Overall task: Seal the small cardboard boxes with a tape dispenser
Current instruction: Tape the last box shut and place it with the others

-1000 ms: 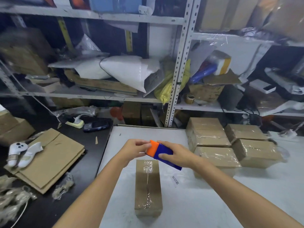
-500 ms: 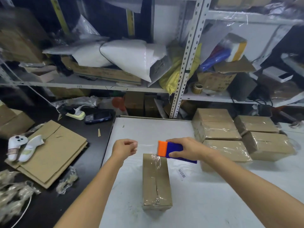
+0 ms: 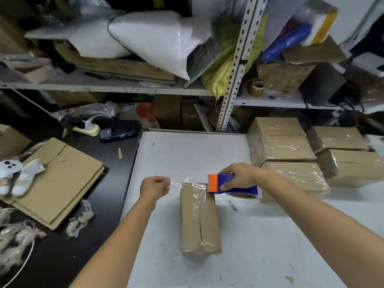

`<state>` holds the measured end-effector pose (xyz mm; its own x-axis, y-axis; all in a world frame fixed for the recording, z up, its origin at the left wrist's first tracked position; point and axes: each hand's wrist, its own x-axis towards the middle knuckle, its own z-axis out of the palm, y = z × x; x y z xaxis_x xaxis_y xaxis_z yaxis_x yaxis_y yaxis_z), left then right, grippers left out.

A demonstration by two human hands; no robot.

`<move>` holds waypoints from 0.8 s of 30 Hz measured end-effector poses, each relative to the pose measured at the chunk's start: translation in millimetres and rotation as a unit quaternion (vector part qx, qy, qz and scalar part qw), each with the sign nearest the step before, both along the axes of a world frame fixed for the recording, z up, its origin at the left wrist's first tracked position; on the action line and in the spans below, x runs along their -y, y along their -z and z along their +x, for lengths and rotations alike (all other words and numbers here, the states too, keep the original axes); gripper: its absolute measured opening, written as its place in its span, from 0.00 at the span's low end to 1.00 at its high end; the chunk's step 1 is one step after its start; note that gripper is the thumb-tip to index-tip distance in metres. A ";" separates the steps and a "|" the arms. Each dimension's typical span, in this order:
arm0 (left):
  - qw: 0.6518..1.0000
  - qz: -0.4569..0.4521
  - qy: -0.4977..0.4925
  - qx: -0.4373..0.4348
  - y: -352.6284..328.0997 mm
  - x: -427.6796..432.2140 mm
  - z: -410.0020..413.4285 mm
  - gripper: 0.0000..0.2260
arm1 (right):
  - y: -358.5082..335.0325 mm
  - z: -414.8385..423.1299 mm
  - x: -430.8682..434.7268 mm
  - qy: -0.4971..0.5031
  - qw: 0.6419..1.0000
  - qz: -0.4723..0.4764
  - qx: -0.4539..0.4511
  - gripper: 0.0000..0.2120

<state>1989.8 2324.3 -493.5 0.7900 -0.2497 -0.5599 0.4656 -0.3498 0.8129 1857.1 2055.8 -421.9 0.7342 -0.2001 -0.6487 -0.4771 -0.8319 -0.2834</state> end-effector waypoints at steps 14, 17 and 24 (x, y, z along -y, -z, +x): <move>0.994 0.094 0.057 0.005 35.2 17.6 -31.3 0.27 | 10.3 -4.3 5.6 0.013 0.999 0.036 0.009 0.32; 0.997 0.043 0.039 0.046 29.7 15.9 -37.7 0.11 | 10.9 -8.2 4.5 0.023 0.999 0.038 0.015 0.34; 0.990 0.035 0.097 0.099 10.0 22.4 -53.5 0.11 | 11.3 -13.4 2.0 0.020 0.998 0.052 0.019 0.33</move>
